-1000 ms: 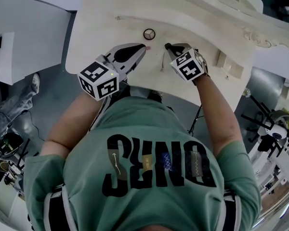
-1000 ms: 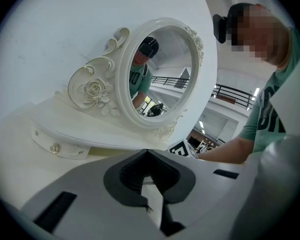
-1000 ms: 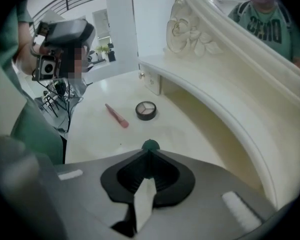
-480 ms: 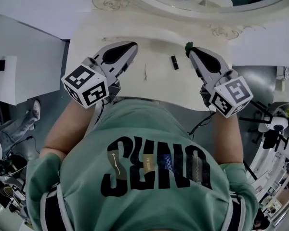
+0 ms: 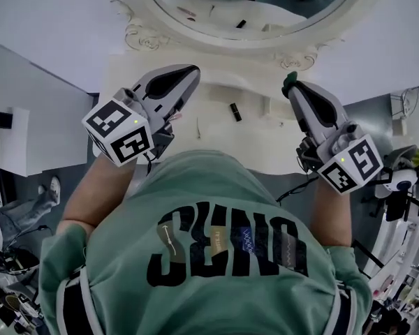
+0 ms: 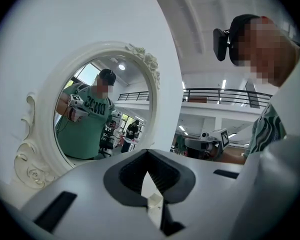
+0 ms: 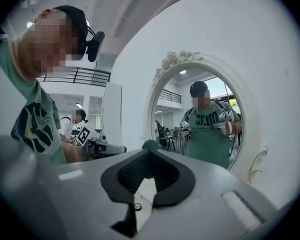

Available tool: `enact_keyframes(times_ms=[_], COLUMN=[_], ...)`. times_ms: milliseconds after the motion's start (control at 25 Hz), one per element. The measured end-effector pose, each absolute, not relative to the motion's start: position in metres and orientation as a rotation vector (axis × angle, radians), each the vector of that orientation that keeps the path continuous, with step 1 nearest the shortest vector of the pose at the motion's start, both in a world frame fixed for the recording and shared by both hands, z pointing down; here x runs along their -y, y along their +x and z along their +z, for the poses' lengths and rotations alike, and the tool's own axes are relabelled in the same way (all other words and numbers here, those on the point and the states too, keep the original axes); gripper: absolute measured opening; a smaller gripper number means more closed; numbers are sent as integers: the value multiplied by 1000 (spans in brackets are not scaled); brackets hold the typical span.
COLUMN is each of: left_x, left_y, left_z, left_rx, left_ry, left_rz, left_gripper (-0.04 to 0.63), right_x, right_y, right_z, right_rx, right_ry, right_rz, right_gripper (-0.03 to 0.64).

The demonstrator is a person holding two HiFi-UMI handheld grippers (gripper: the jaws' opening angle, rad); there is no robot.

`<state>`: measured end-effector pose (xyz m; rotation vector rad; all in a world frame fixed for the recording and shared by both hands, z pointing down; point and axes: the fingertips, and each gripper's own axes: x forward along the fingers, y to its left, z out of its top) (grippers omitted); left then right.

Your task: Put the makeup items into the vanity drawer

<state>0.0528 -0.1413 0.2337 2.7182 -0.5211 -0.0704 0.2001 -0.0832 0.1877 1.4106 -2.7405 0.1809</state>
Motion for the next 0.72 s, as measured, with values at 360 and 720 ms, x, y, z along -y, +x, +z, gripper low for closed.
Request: enact_keyframes(times_ms=[360,720], left_x=[147,135], left_y=[95,218], left_z=[273,395], left_rx=[452,273], left_ry=[2684,2611], left_rz=[14,192], left_gripper=[-2,-1], right_x=[98,116], right_y=[243,350], right_z=[229,398], right_rx=[2619,2307], right_ry=[1469,1515], right_rz=[289,534], right_gripper=[23,23])
